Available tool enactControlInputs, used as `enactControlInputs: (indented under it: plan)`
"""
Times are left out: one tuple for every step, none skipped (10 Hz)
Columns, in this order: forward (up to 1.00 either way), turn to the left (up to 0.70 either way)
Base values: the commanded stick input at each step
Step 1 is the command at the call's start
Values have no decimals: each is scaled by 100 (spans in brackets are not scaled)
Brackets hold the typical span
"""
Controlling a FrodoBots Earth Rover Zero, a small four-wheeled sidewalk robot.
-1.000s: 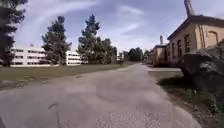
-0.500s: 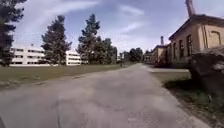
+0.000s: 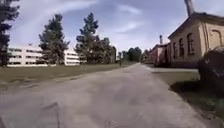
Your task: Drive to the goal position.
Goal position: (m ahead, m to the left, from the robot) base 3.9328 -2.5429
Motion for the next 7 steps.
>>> enactControlInputs:
  plan:
    - [85, -34]
    - [85, -34]
    - [85, -34]
    - [85, -34]
    - [85, -16]
    - [85, -1]
    - [85, 0]
